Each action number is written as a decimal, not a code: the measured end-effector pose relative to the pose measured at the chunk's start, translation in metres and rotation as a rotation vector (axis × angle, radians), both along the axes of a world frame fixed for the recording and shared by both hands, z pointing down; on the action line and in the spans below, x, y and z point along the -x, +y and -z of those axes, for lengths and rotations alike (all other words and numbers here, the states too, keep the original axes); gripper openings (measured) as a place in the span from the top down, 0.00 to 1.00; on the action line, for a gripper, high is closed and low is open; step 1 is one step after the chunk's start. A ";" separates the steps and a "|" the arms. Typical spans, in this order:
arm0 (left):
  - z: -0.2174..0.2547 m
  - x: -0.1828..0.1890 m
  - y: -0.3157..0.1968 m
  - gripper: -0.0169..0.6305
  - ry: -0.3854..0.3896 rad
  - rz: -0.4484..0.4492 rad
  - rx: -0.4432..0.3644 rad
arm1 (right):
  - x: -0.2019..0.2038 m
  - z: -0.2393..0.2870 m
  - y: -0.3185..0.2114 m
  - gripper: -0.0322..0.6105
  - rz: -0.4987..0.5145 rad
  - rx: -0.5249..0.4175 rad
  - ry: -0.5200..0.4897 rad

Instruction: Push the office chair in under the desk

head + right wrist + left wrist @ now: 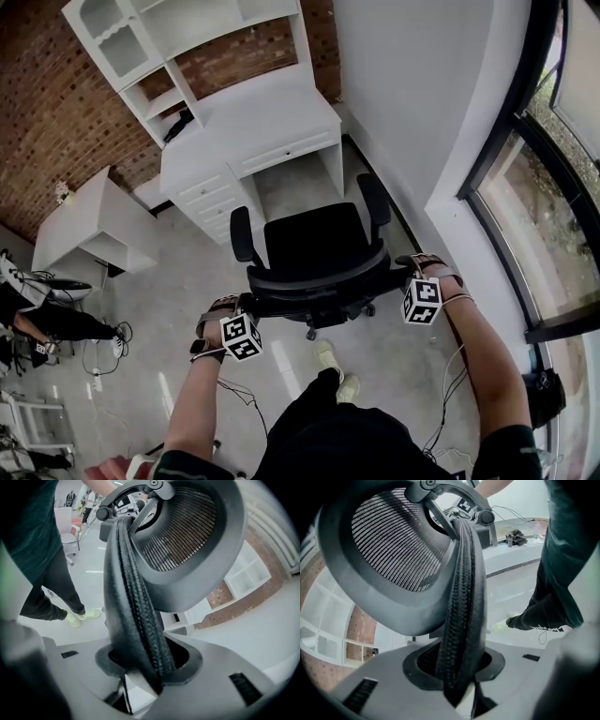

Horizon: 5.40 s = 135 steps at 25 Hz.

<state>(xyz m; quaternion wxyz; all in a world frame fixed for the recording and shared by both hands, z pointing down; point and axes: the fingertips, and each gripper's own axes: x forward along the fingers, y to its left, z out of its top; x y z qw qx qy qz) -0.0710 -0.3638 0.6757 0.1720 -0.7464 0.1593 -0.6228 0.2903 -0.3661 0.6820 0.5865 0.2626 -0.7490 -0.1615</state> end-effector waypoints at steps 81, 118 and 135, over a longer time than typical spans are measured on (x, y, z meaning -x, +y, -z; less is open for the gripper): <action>-0.008 -0.006 -0.288 0.73 0.065 0.115 -0.041 | 0.001 -0.014 -0.324 0.71 0.115 -0.009 -0.021; 0.179 -0.047 -0.233 0.84 0.981 0.484 -0.117 | 0.040 0.153 -0.255 0.83 -0.316 -0.137 -0.634; 0.286 -0.021 -0.239 0.96 1.355 0.685 -0.192 | 0.083 0.277 -0.253 0.94 -0.337 -0.202 -1.064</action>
